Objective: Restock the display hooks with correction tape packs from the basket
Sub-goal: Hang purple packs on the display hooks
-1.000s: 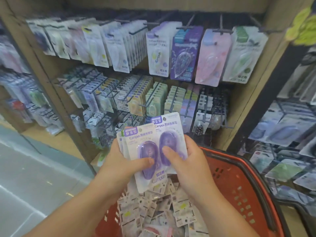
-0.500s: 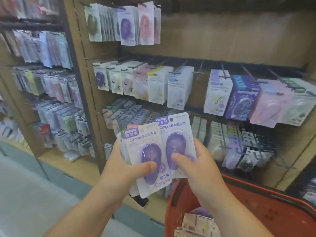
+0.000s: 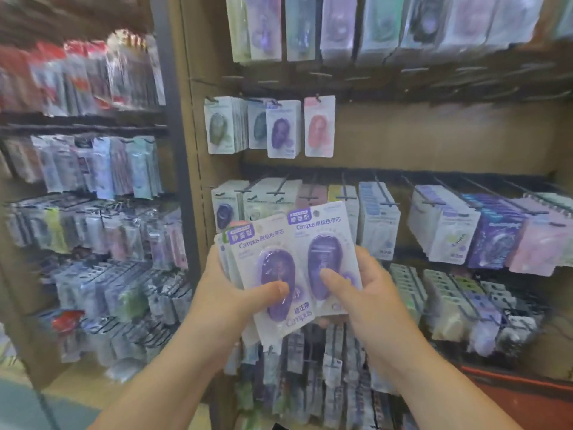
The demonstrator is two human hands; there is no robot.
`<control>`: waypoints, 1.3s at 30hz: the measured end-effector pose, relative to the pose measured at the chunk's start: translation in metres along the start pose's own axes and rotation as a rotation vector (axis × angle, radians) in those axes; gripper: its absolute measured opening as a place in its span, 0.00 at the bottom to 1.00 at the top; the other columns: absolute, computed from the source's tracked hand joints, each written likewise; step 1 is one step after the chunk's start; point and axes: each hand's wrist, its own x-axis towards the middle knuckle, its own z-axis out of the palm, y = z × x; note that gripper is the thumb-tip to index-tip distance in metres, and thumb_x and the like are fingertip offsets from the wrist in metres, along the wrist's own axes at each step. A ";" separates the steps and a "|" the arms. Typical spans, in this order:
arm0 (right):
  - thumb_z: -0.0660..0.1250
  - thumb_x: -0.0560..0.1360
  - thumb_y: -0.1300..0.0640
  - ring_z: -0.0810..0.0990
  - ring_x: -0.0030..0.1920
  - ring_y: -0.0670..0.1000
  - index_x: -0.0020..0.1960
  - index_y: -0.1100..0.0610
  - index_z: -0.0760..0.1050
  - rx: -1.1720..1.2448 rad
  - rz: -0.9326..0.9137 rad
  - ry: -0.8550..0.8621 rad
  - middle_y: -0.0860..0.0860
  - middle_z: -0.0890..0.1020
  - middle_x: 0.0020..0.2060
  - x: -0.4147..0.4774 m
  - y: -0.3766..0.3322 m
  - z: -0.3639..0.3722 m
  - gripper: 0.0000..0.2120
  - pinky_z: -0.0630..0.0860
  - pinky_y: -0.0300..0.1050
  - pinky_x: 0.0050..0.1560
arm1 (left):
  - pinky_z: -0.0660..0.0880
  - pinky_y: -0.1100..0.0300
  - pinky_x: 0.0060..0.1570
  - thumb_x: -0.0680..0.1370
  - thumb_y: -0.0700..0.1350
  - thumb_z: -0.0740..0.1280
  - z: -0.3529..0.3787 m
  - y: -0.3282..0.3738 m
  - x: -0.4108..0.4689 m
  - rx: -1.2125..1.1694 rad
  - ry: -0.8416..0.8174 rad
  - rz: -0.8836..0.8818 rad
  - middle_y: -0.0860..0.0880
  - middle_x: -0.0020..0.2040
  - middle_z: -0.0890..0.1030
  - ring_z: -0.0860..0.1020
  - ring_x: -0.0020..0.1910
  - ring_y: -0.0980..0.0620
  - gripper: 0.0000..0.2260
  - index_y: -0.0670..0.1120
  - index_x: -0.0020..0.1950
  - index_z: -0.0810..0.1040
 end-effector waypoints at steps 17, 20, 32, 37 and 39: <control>0.65 0.82 0.59 0.86 0.47 0.51 0.61 0.48 0.78 -0.065 -0.185 0.028 0.46 0.86 0.50 0.194 -0.004 0.016 0.11 0.84 0.51 0.39 | 0.84 0.52 0.46 0.55 0.49 0.81 -0.058 0.027 0.178 0.000 0.003 0.215 0.42 0.58 0.87 0.87 0.54 0.40 0.46 0.46 0.73 0.73; 0.65 0.83 0.58 0.86 0.50 0.49 0.60 0.47 0.78 -0.089 -0.247 0.012 0.46 0.87 0.51 0.232 -0.013 0.026 0.09 0.82 0.43 0.41 | 0.85 0.50 0.45 0.56 0.49 0.80 -0.073 0.030 0.201 0.004 0.014 0.275 0.42 0.58 0.87 0.87 0.54 0.40 0.44 0.47 0.73 0.74; 0.68 0.82 0.54 0.87 0.46 0.48 0.59 0.50 0.75 -0.194 -0.282 0.169 0.47 0.86 0.50 0.306 -0.013 0.070 0.07 0.80 0.44 0.37 | 0.85 0.45 0.46 0.57 0.48 0.79 -0.117 0.028 0.264 -0.043 -0.098 0.333 0.36 0.56 0.85 0.87 0.51 0.38 0.40 0.42 0.69 0.76; 0.68 0.82 0.54 0.86 0.47 0.45 0.60 0.50 0.76 -0.240 -0.243 0.285 0.46 0.86 0.51 0.316 -0.007 0.077 0.08 0.83 0.44 0.39 | 0.85 0.46 0.49 0.55 0.49 0.80 -0.133 0.023 0.281 -0.054 -0.162 0.299 0.40 0.58 0.86 0.86 0.55 0.37 0.45 0.45 0.72 0.73; 0.68 0.81 0.53 0.86 0.47 0.45 0.59 0.49 0.77 -0.263 -0.214 0.321 0.45 0.86 0.50 0.323 -0.006 0.077 0.07 0.81 0.44 0.40 | 0.86 0.48 0.48 0.56 0.49 0.79 -0.135 0.023 0.284 -0.057 -0.189 0.308 0.40 0.57 0.86 0.87 0.54 0.39 0.41 0.47 0.69 0.76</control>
